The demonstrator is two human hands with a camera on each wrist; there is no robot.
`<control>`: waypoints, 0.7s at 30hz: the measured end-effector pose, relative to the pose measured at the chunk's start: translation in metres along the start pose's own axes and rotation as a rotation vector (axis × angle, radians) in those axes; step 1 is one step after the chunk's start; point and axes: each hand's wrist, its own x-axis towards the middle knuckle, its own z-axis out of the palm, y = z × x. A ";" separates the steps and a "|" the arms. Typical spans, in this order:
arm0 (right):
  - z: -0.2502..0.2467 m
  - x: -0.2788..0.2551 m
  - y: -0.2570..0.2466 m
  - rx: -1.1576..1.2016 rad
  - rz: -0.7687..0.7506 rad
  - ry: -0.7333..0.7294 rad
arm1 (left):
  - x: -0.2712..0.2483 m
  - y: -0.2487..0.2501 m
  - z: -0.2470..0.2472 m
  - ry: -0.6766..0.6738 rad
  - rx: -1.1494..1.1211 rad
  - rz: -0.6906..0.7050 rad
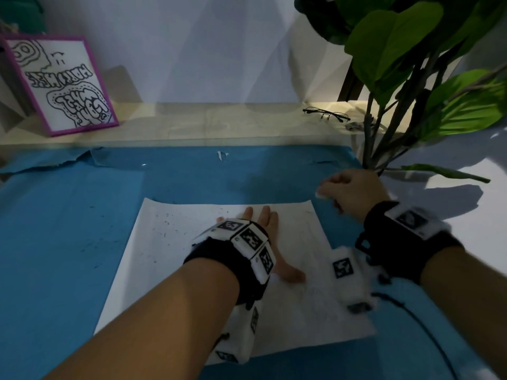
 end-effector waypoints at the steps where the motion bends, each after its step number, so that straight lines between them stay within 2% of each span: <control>1: 0.006 -0.014 0.003 0.317 0.115 0.010 | 0.004 -0.001 0.004 0.014 0.043 0.006; 3: 0.025 -0.041 0.012 0.761 0.328 -0.027 | 0.011 0.001 0.009 0.057 0.166 -0.013; 4: 0.034 -0.050 0.018 0.857 0.384 -0.016 | 0.011 0.004 0.007 0.083 0.229 -0.027; 6: 0.045 -0.059 0.029 0.883 0.391 0.065 | 0.006 0.014 -0.004 0.113 0.252 0.036; 9: 0.047 -0.063 0.034 0.905 0.330 0.202 | -0.013 0.037 -0.019 0.127 0.339 0.321; 11: 0.046 -0.065 0.033 0.946 0.295 0.238 | -0.014 0.042 -0.017 0.058 0.410 0.477; 12: 0.046 -0.067 0.031 0.935 0.284 0.242 | -0.010 0.037 -0.016 0.007 0.427 0.501; 14: 0.047 -0.069 0.031 0.909 0.273 0.241 | 0.007 0.023 -0.025 -0.013 0.433 0.416; 17: 0.046 -0.071 0.028 0.909 0.297 0.242 | 0.039 0.003 -0.044 0.070 0.342 0.120; 18: 0.046 -0.071 0.028 0.921 0.305 0.247 | 0.045 0.003 -0.046 0.106 0.340 0.093; 19: 0.045 -0.072 0.028 0.935 0.308 0.249 | 0.042 0.010 -0.047 0.132 0.364 0.149; 21: 0.044 -0.071 0.030 0.967 0.300 0.247 | 0.028 0.031 -0.046 0.121 0.364 0.406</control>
